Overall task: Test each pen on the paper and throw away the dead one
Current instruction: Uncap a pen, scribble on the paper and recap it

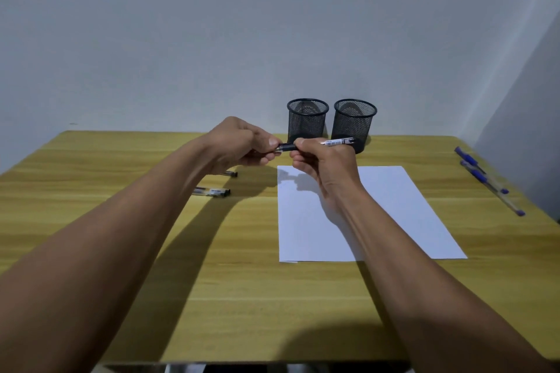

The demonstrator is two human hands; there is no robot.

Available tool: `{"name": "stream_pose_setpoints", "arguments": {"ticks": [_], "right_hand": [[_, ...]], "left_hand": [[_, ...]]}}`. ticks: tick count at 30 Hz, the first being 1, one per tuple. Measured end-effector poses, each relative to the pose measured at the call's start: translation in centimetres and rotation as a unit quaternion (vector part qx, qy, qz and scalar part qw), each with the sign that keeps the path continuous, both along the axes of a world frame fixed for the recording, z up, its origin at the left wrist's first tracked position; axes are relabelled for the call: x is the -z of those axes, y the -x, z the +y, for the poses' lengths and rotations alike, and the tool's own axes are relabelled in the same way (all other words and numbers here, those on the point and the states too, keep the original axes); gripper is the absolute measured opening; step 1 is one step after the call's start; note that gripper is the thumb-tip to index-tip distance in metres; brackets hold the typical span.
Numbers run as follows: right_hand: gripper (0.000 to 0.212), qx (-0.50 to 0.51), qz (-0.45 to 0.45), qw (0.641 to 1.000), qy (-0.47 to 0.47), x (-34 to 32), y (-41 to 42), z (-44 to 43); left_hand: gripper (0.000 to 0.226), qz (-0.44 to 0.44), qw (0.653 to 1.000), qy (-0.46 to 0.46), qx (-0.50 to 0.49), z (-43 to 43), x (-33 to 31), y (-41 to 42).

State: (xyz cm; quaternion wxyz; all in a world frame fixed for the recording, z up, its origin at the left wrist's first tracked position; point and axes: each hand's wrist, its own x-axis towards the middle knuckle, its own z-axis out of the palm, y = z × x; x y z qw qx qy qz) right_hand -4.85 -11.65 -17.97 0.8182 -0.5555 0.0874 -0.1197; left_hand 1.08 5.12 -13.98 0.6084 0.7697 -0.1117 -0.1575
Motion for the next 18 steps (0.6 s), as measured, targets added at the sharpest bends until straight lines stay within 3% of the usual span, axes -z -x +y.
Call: {"name": "stream_pose_setpoints", "arguments": {"ticks": [9,14,18], "right_hand": [[0.004,0.025,0.002,0.999,-0.042,0.1,-0.6,0.6],[0.006,0.021,-0.005,1.0,-0.022,0.0,-0.7,0.5],[0.006,0.023,-0.009,0.999,-0.028,-0.2,-0.9,0.3]], "left_hand": [[0.005,-0.078,0.997,-0.024,-0.008,-0.1,-0.3,-0.5],[0.01,0.02,1.0,-0.012,-0.008,-0.2,-0.7,-0.8],[0.008,-0.017,0.999,-0.033,-0.004,-0.2,-1.1,-1.1]]}}
